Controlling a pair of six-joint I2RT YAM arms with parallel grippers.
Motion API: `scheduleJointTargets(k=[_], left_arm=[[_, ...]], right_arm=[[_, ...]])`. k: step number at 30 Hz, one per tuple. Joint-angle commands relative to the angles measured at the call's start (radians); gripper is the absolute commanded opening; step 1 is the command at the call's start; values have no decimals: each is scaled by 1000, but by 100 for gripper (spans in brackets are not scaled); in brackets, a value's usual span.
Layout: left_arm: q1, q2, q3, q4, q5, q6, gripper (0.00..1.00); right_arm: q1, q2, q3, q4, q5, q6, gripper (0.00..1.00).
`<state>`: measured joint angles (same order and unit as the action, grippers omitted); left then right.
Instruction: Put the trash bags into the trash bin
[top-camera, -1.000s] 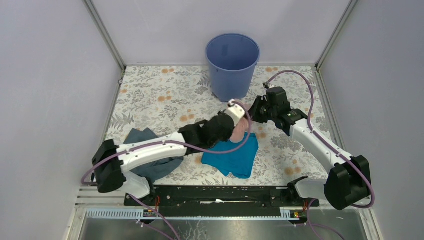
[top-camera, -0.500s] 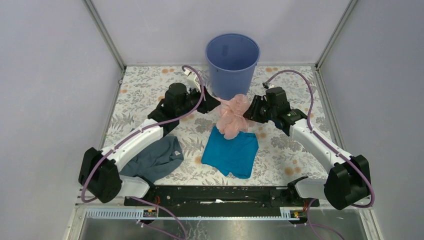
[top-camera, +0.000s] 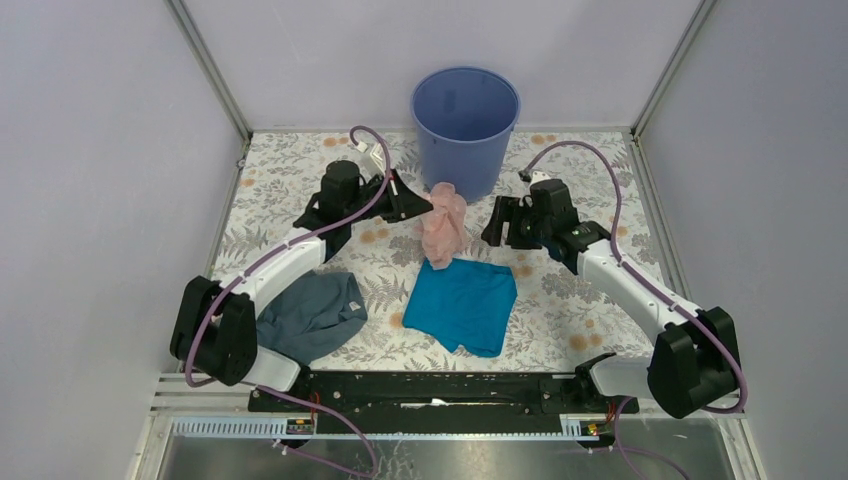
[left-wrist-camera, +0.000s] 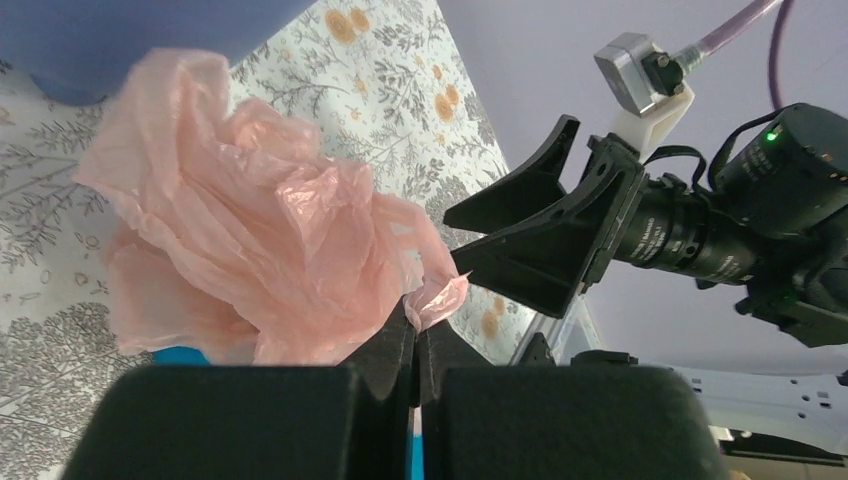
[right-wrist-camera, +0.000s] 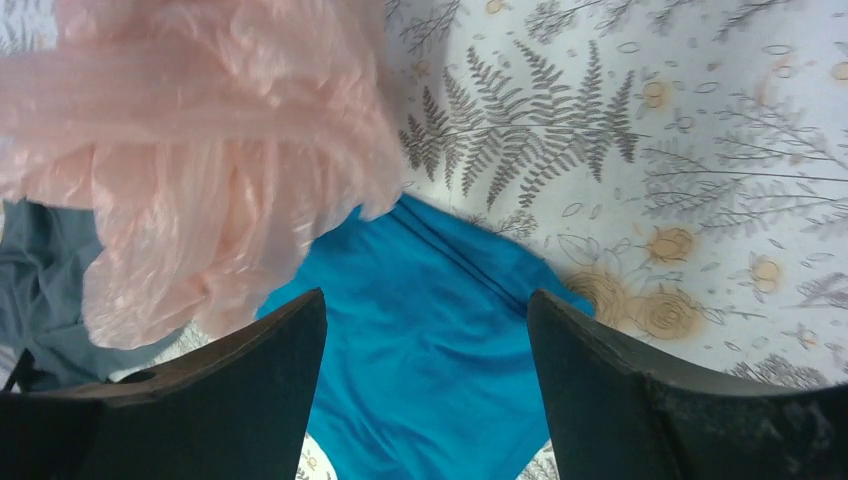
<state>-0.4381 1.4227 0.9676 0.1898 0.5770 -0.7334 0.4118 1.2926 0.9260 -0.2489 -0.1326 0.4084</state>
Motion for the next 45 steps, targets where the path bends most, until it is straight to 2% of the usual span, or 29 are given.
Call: scheduleJointTargets(k=[1,5,10,11,14,16,20,23,28,30,31,34,37,39,41,42,45], left_arm=[[23,26,19,99,91,-73,0],[40,26,0,161,124,-116,0],[47,9,0,167,127,-104,0],[47,4,0,166,127,-103,0],[47,-16,-1,174,134,-111,0],[47,-27,-6,193,141,-124,0],[47,-40,-22,234,156,-154,0],[47,-39,-24,254,169,-169,0],[48,-46,-23,258,177,-172,0],[47,-47,-20,253,176,-169,0],[47,-50,-19,251,176,-168,0],[50,-74,-4,184,120,-107,0],[55,-147,17,24,-63,17,0],[56,-194,28,-53,-210,83,0],[61,-247,23,-111,-408,121,0],[65,-278,15,-127,-498,145,0],[76,-367,-41,-118,-788,216,0]], right_arm=[[7,4,-83,148,-168,-39,80],[23,89,-164,413,-299,53,80],[30,163,-225,585,-182,71,74],[30,174,-235,619,-174,65,70],[30,206,-294,767,-187,73,51],[30,231,-345,914,-215,90,45],[31,308,-409,1193,-276,139,47],[31,364,-444,1366,-246,175,48],[31,436,-419,1547,-269,220,47],[31,433,-392,1547,-267,224,45],[31,428,-380,1537,-266,227,40],[31,402,-360,1498,-252,259,2],[31,347,-372,1434,-272,307,0],[31,312,-329,1234,-290,343,0],[31,298,-217,879,-326,367,0],[31,296,-174,757,-372,368,0],[32,267,-147,660,-556,435,0]])
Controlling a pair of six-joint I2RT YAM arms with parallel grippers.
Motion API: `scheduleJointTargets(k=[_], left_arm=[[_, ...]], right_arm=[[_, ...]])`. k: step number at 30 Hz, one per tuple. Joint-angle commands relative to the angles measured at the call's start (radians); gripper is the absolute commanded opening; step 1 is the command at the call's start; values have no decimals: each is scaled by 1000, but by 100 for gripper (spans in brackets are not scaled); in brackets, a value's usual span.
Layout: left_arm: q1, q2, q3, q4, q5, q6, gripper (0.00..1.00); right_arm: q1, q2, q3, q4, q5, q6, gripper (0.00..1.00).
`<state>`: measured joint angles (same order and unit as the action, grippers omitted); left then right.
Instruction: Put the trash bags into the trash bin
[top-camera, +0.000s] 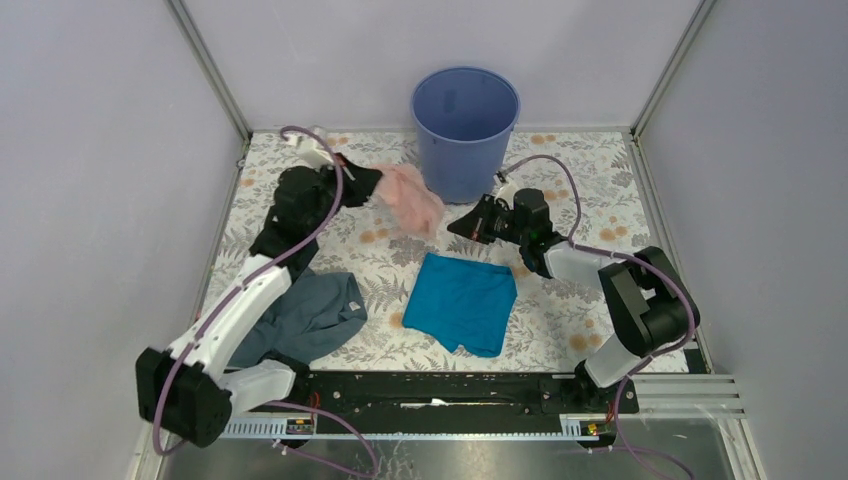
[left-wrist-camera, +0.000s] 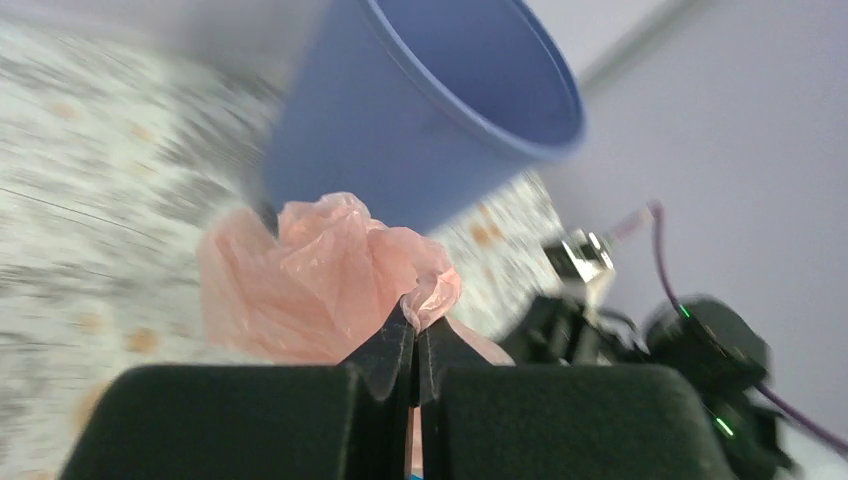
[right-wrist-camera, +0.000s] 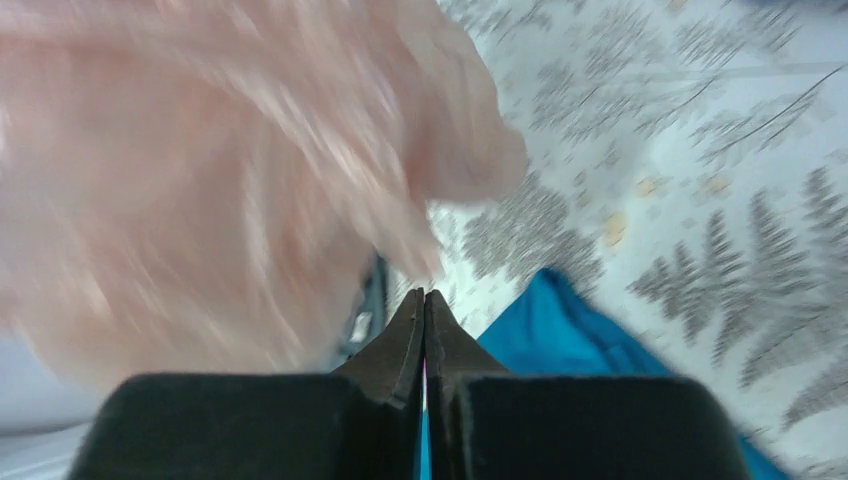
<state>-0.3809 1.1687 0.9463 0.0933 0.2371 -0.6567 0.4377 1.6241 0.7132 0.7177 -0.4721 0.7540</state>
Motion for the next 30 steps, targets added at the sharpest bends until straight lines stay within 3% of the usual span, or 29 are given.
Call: scheduleJointTargets(k=[1,3,5,10,15,21,27,30], left_arm=[[23,-136,-45,-10,-533,151,0],[29,-175,-85,23,-646,167,0],[30,-192,-104,48,-664,186,0],[30,-191,-101,118,-401,186,0],[30,-170,-26,77,-182,95,0],[47,-161,-9,-45,-223,-224,0],[88,-111,-169,221,-53,-642,0],[116,-94,-308,365,-16,-780,0]], right_arm=[[5,-79,68,-323,-257,108,0],[4,-113,92,-391,-294,102,0],[4,-164,119,-446,-301,92,0],[4,-222,214,-636,-175,-50,0],[5,-240,112,-513,-112,-21,9],[8,-201,69,-466,-123,-22,14],[16,-220,24,-438,-85,-44,27],[16,-229,-7,-423,-54,-37,38]])
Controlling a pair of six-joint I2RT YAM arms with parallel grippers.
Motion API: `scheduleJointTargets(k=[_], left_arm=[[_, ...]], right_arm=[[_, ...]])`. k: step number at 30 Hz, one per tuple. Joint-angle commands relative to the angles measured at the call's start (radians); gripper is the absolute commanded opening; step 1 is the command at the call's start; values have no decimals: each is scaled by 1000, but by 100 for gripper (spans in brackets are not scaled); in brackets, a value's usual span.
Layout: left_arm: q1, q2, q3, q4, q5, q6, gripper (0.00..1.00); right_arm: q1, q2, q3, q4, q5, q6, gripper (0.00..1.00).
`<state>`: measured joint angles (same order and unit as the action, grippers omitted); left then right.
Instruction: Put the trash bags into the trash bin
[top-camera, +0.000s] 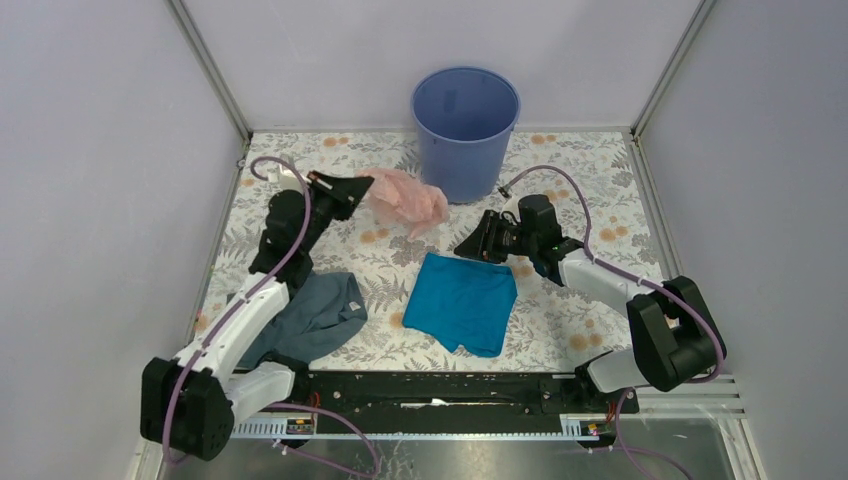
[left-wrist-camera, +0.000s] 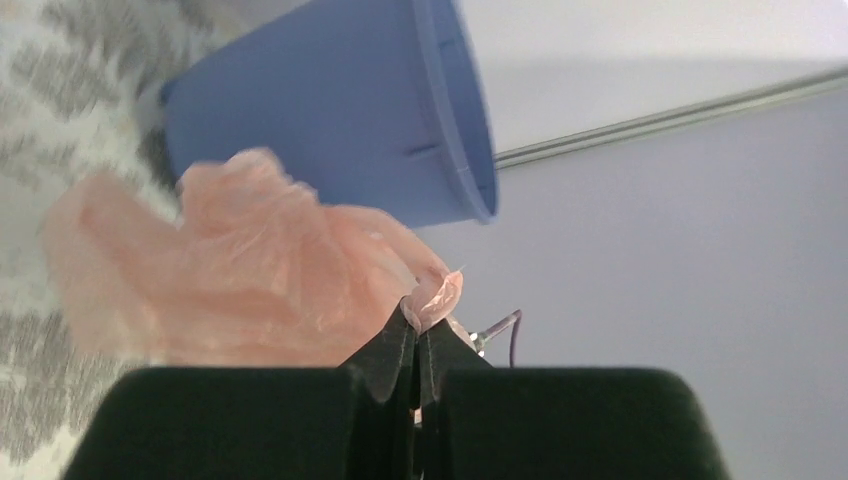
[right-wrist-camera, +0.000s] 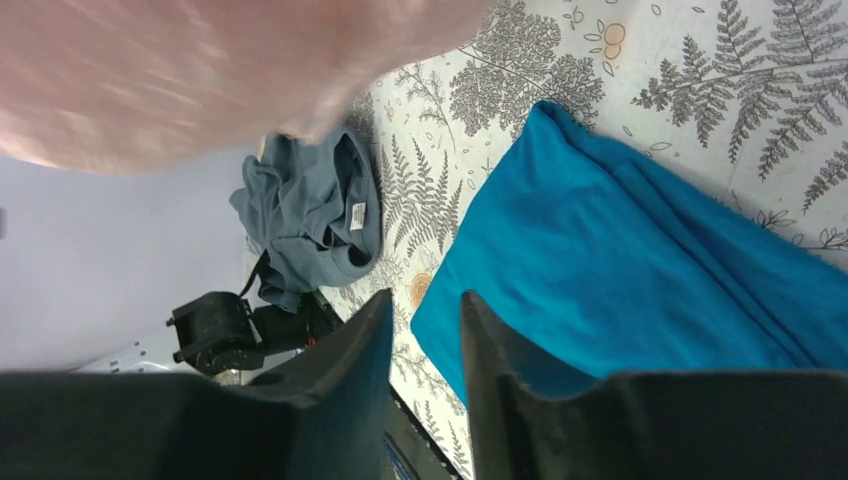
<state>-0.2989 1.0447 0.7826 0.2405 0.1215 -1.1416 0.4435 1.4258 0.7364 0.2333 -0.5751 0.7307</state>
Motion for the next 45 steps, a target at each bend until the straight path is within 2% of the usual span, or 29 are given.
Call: scheduleJointTargets(k=[1,4,8,12,15,19,25,28,31,37,42,45], left_arm=[[46,33,-208,299,112,-332,0],[100,50,-373,552,175,-431,0],[171,50,-468,596,258,-423,0],[220,-22,-504,471,282,-325,0],[231,-79,-469,302,266,-224,0],[231,-96,-403,255,353,-119,0],[231,-68,-319,43,449,98,0],[231,-81,-343,25,459,120,0],[231,-127,-354,-21,426,158,0],[231,-135,-300,-144,385,270,0],[231,-120,-308,-105,408,274,0],[230,-111,-304,-78,442,266,0]], right_arm=[[12,-31,-47,83,55,-4,42],[17,-13,-88,152,71,10,51],[18,54,-95,205,63,9,60],[18,111,-64,244,46,12,62],[19,151,-49,296,33,29,64],[29,212,-42,414,13,50,72],[68,284,4,538,111,7,76],[101,320,3,610,303,-3,76],[128,364,21,668,430,-52,76],[213,499,58,844,442,-139,73],[230,560,35,1059,381,-153,69],[236,592,57,1119,325,-168,69]])
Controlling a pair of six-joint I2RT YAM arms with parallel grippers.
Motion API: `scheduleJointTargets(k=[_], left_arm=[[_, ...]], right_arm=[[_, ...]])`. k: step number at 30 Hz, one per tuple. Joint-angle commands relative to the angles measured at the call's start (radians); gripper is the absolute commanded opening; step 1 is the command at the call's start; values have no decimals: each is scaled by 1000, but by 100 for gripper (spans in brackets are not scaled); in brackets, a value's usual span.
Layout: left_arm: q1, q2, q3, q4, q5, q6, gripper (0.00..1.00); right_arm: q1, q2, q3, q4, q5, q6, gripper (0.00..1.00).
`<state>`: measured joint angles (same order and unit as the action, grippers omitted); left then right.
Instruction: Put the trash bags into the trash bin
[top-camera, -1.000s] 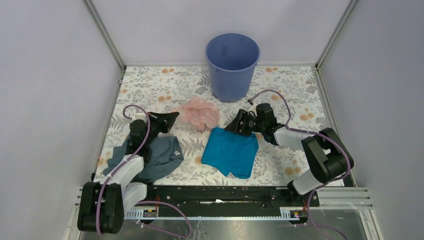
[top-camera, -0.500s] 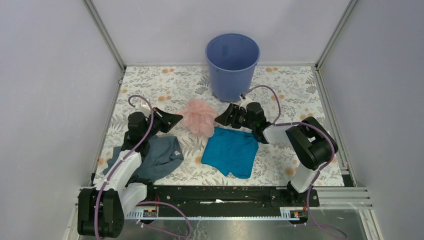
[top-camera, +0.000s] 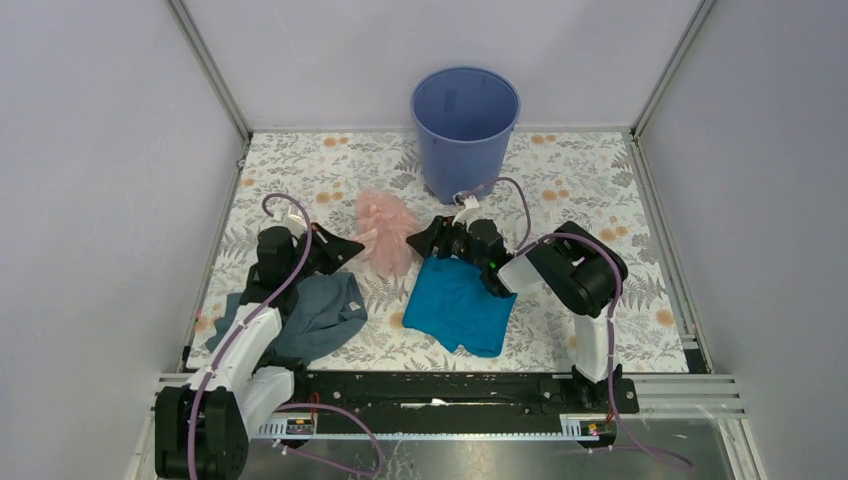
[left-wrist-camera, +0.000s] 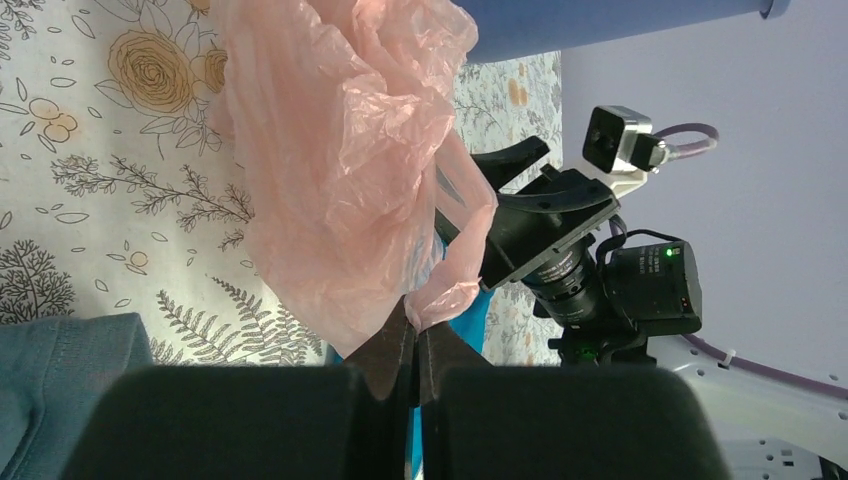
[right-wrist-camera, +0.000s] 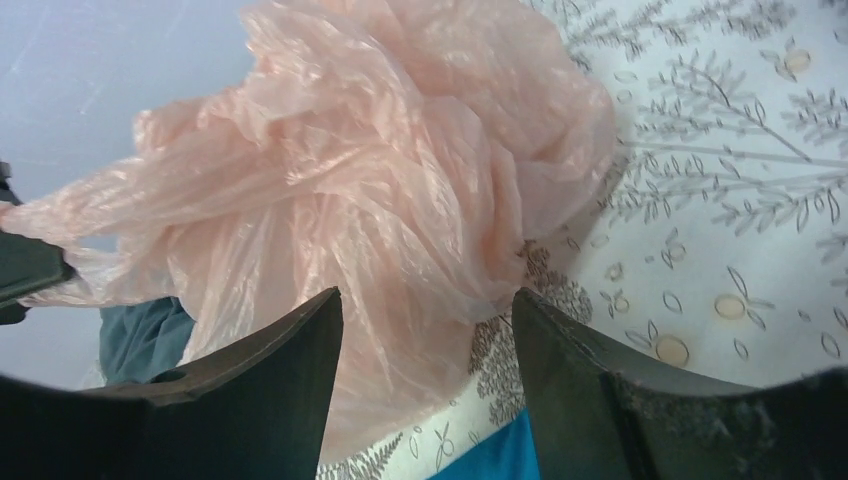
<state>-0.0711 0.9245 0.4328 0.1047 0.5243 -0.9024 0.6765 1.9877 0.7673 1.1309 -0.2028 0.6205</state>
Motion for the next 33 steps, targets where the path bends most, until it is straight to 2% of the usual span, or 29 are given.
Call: scheduleJointTargets(k=[1,4,9,10,13,15,16,17,18,19,20,21,23,26,28,33], left_arm=[[2,10,50,62,51,22,0],[2,0,72,70,94,13,0],[2,-41,103,83,164,15,0],[2,-45,110,87,185,19,0],[2,-48,129,129,265,1,0],[1,-41,114,293,349,-86,0],[1,-34,97,392,384,-167,0],[-1,-26,78,513,405,-254,0],[-5,-17,57,629,413,-342,0],[-11,-4,42,735,406,-429,0],[-18,11,32,830,396,-498,0],[-30,26,30,891,375,-564,0],[-54,50,38,940,284,-660,0],[-92,19,44,860,98,-752,0],[-125,-30,72,720,-32,-749,0],[-192,-100,193,436,-220,-701,0]], right_arm=[[3,46,42,220,-52,-62,69],[3,74,71,236,-87,-70,68],[3,83,113,216,-117,-72,51],[3,79,113,209,-110,-74,45],[3,8,89,139,-74,-67,19],[3,-76,36,108,-51,-45,7],[4,-122,15,56,-30,-27,6],[3,-176,-1,-31,-9,-9,7],[3,-230,-20,-108,7,-1,13],[3,-293,-55,-163,17,2,30],[2,-355,-96,-212,28,9,43],[0,-416,-123,-275,43,10,51],[-10,-532,-140,-483,59,-6,56],[-12,-688,-182,-672,73,-62,64],[-12,-776,-211,-763,84,-85,68],[-12,-921,-280,-827,88,-77,80]])
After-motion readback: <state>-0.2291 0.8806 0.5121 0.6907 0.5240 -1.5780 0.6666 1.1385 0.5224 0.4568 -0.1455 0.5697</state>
